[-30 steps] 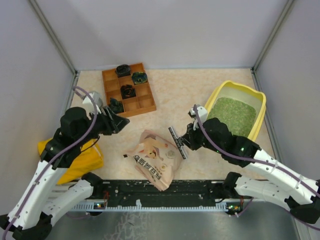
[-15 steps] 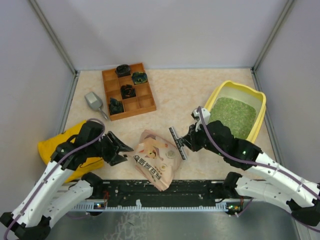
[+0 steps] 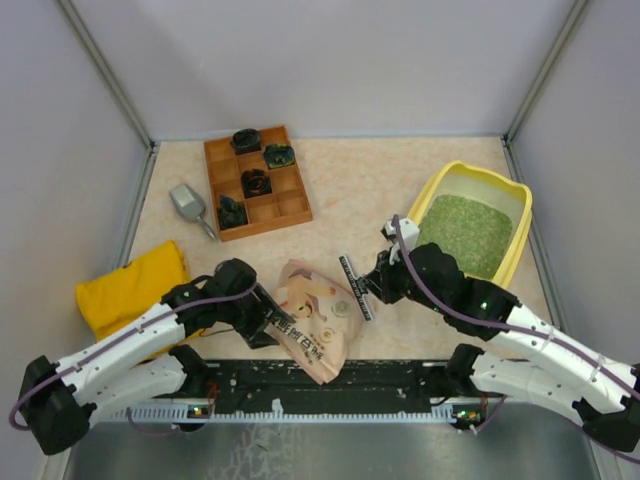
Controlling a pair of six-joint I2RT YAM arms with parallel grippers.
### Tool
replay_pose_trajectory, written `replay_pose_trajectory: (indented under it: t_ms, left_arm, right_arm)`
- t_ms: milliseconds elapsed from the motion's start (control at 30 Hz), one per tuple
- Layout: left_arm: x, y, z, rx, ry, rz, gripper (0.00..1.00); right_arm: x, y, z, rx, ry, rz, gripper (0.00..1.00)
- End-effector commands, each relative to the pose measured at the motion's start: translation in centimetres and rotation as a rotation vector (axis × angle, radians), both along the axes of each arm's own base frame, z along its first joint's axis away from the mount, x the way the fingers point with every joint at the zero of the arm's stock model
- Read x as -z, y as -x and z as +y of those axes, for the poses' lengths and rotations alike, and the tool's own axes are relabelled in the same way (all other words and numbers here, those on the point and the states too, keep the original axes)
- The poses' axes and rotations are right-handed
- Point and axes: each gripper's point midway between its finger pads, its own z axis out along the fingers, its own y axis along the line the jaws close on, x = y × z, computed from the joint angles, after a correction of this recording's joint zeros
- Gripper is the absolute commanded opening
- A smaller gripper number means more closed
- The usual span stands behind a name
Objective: Fill the litter box with clean litter
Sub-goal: Move the cat litter bag to the center of the board.
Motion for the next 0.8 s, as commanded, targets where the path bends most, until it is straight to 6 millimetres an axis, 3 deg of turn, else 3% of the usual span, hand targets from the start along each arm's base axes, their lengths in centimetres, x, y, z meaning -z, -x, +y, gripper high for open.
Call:
replay_pose_trajectory:
  t_ms: [0,67,233,400,633,767]
  left_arm:
    - [-1.3,-3.3,-4.0,-0.067,0.105,-0.153,0.66]
    - [-1.2,-4.3,-5.0,-0.087,0.134,-0.208,0.59]
    - [-0.3,-5.7,-6.8,-0.168,0.228,-0.262,0.25]
    - [-0.5,-7.7,-8.0,-0.179,0.226,-0.35,0.04]
    - [-1.8,-12.5,-10.8,-0.218,0.266,-0.557,0.01]
    - [-2.2,-14.8,-13.5,-0.205,0.294,-0.622,0.01]
  right_arm:
    - [-1.6,-0.8,0.5,0.024,-0.056,-0.044,0.0]
    - [-1.5,-0.8,0.4,0.028,-0.052,-0.045,0.0]
    - [-2.2,-0.9,0.2,0.029,-0.051,-0.063,0.0]
    - [-2.7,-1.1,-0.6,0.059,-0.05,-0.088,0.0]
    - [-3.9,-1.6,-1.5,0.105,-0.054,-0.124,0.0]
    - [-4.7,-2.0,-2.1,0.122,-0.029,-0.153,0.0]
